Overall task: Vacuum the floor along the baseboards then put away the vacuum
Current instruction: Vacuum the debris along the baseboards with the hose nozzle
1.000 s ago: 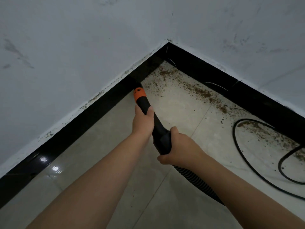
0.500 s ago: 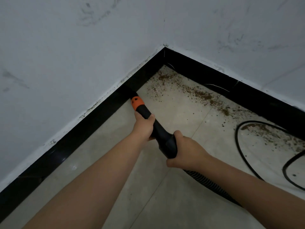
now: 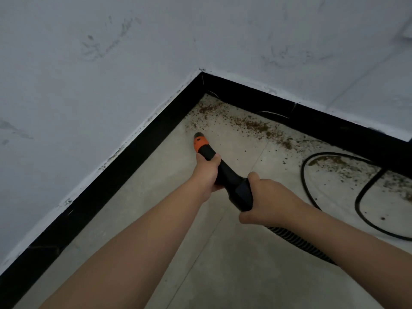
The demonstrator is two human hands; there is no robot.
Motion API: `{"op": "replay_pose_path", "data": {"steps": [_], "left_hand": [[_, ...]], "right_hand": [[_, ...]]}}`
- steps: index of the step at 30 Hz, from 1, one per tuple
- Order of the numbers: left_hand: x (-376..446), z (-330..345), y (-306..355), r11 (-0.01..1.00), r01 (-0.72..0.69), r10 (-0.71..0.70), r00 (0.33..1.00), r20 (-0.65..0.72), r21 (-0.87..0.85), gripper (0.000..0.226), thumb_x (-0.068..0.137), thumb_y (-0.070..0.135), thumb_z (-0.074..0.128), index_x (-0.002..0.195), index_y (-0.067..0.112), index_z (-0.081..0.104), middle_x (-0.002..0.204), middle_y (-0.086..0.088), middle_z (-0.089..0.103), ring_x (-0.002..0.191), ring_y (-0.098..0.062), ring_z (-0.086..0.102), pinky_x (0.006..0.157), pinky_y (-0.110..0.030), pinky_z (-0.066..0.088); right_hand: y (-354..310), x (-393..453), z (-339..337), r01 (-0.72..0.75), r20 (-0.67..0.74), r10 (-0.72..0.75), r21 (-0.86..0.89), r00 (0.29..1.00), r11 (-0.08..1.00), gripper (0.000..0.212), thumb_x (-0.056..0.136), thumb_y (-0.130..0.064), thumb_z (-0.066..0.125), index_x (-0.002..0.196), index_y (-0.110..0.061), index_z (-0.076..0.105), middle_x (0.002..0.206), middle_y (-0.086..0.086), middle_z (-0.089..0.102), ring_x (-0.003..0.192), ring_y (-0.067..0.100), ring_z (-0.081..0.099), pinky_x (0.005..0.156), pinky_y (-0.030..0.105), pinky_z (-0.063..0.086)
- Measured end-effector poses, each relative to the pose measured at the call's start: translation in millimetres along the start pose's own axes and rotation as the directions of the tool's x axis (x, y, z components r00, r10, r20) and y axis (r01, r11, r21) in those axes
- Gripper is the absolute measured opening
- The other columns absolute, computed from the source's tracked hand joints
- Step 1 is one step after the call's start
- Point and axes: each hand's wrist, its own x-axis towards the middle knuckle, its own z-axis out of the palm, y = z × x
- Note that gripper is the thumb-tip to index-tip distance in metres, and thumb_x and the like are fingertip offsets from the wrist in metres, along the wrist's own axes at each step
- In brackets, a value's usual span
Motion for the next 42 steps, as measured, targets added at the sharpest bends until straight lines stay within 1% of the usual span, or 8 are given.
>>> {"op": "replay_pose_path", "data": {"steps": [7, 15, 20, 27, 32, 35, 40, 42], "left_hand": [[2, 25, -3, 0.998, -0.02, 0.022, 0.999, -0.038, 0.056, 0.063, 0.099, 0.028, 0.04, 0.149, 0.025, 0.002, 0.144, -0.01, 0.035, 0.118, -0.034, 0.049, 0.084, -0.043, 0.052], [25, -5, 7, 0.99, -0.096, 0.11, 0.982, -0.151, 0.1, 0.06, 0.099, 0.028, 0.04, 0.149, 0.023, 0.008, 0.141, -0.013, 0.039, 0.118, -0.036, 0.048, 0.092, -0.048, 0.049], [38, -28, 19, 0.991, -0.103, 0.116, 0.979, -0.165, 0.085, 0.059, 0.099, 0.027, 0.04, 0.149, 0.027, 0.009, 0.14, -0.011, 0.04, 0.116, -0.034, 0.05, 0.081, -0.042, 0.051], [39, -27, 26, 0.988, -0.095, 0.105, 0.992, -0.077, 0.119, 0.061, 0.099, 0.029, 0.039, 0.15, 0.029, 0.004, 0.141, -0.009, 0.039, 0.112, -0.029, 0.051, 0.074, -0.037, 0.048], [30, 3, 23, 0.988, -0.087, 0.085, 0.996, 0.024, 0.125, 0.065, 0.099, 0.029, 0.039, 0.15, 0.028, -0.001, 0.142, -0.01, 0.038, 0.118, -0.034, 0.049, 0.087, -0.044, 0.051], [21, 25, 23, 0.992, -0.066, 0.058, 0.995, 0.077, 0.105, 0.066, 0.099, 0.03, 0.039, 0.149, 0.028, -0.003, 0.143, -0.01, 0.037, 0.117, -0.034, 0.05, 0.087, -0.044, 0.052], [8, 48, 18, 0.997, -0.047, 0.043, 0.997, 0.069, 0.056, 0.067, 0.1, 0.03, 0.037, 0.148, 0.028, -0.009, 0.141, -0.01, 0.04, 0.114, -0.032, 0.054, 0.077, -0.037, 0.053], [7, 49, 16, 0.998, -0.052, 0.05, 0.998, 0.037, 0.045, 0.067, 0.1, 0.03, 0.037, 0.148, 0.027, -0.009, 0.14, -0.01, 0.042, 0.113, -0.031, 0.054, 0.078, -0.036, 0.053]], "right_hand": [[17, -7, -13, -0.041, 0.028, 0.041, -0.003, 0.999, 0.999, 0.05, 0.071, -0.038, 0.072, 0.095, -0.019, 0.031, 0.078, -0.006, 0.045, 0.062, 0.007, 0.047, 0.047, 0.021, 0.037], [-8, 28, -2, -0.001, 0.011, 0.0, 0.086, 1.0, 0.996, 0.051, 0.07, -0.034, 0.074, 0.095, -0.017, 0.033, 0.08, -0.003, 0.047, 0.068, 0.015, 0.052, 0.054, 0.028, 0.043], [-26, 54, 5, 0.017, 0.008, -0.018, 0.134, 1.0, 0.991, 0.051, 0.071, -0.032, 0.074, 0.097, -0.017, 0.033, 0.08, -0.004, 0.046, 0.066, 0.012, 0.05, 0.052, 0.026, 0.043], [-22, 57, 4, -0.002, -0.006, 0.003, 0.147, 1.0, 0.989, 0.052, 0.071, -0.033, 0.073, 0.099, -0.018, 0.032, 0.081, -0.005, 0.047, 0.068, 0.013, 0.053, 0.053, 0.026, 0.044], [-1, 34, -15, -0.06, 0.016, 0.058, 0.082, 0.998, 0.995, 0.051, 0.072, -0.034, 0.073, 0.098, -0.019, 0.032, 0.081, -0.005, 0.048, 0.064, 0.008, 0.052, 0.049, 0.02, 0.041], [12, 20, -29, -0.1, 0.036, 0.099, 0.027, 0.994, 0.995, 0.051, 0.073, -0.036, 0.073, 0.097, -0.019, 0.032, 0.081, -0.005, 0.049, 0.065, 0.007, 0.052, 0.051, 0.02, 0.042], [25, 2, -48, -0.113, 0.055, 0.114, -0.011, 0.992, 0.993, 0.05, 0.071, -0.037, 0.074, 0.097, -0.02, 0.035, 0.082, -0.005, 0.051, 0.065, 0.005, 0.052, 0.054, 0.02, 0.043], [28, 1, -48, -0.107, 0.065, 0.107, -0.008, 0.992, 0.994, 0.05, 0.07, -0.037, 0.074, 0.098, -0.021, 0.036, 0.083, -0.006, 0.051, 0.065, 0.005, 0.052, 0.054, 0.019, 0.043]]}}
